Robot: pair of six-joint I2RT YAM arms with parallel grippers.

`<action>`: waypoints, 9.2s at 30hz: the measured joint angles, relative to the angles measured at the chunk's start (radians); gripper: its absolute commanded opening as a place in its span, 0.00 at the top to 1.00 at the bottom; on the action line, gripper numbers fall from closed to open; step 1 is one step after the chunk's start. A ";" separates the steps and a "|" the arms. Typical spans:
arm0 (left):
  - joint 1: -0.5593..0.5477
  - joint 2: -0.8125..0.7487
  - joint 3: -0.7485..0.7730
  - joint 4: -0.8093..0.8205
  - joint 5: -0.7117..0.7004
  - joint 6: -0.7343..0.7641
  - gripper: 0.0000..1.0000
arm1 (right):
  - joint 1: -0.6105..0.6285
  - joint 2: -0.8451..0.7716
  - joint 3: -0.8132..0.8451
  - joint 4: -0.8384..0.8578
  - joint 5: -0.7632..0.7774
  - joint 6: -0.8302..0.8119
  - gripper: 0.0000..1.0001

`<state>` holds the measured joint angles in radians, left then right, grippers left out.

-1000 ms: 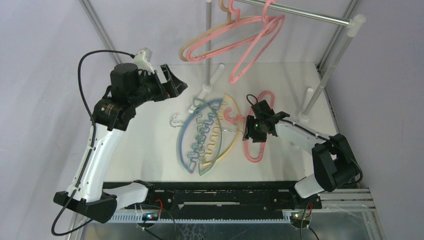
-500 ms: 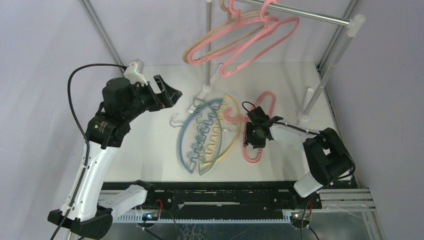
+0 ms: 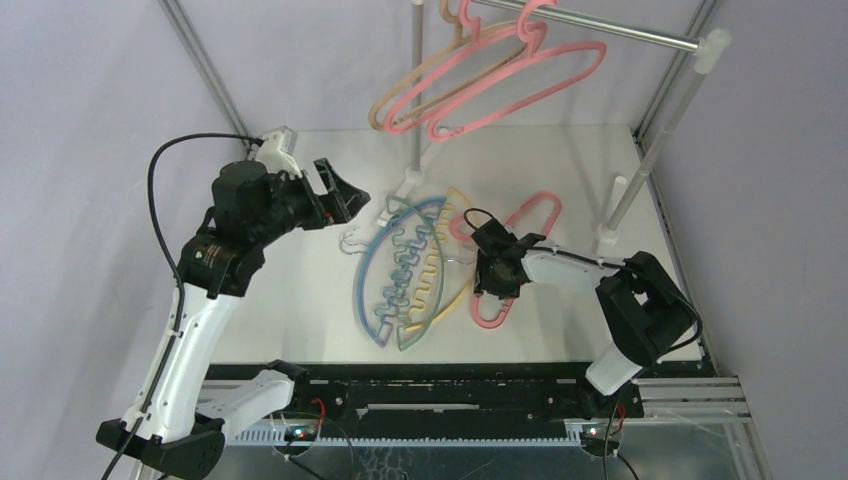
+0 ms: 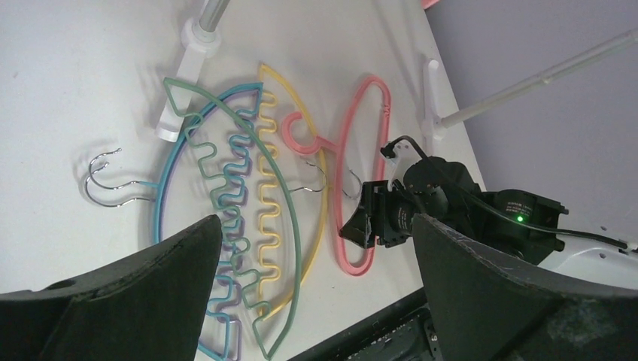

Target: Organize the hangers

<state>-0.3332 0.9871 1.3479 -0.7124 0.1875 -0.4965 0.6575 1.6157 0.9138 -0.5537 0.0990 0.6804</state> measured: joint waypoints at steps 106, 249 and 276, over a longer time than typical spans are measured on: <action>0.000 -0.179 -0.238 0.135 0.085 -0.080 0.01 | -0.549 -0.443 0.374 0.381 -0.474 0.204 1.00; 0.000 -0.207 -0.568 0.179 0.113 -0.026 0.02 | 0.328 -0.130 0.175 -0.236 0.384 0.106 1.00; -0.247 -0.037 -0.489 0.456 0.110 -0.153 0.03 | 0.248 -0.373 0.293 -0.512 0.680 -0.016 1.00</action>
<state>-0.5800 0.9504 0.8589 -0.2562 0.2974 -0.6491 0.9054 1.2427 1.2064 -1.0660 0.7792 0.6640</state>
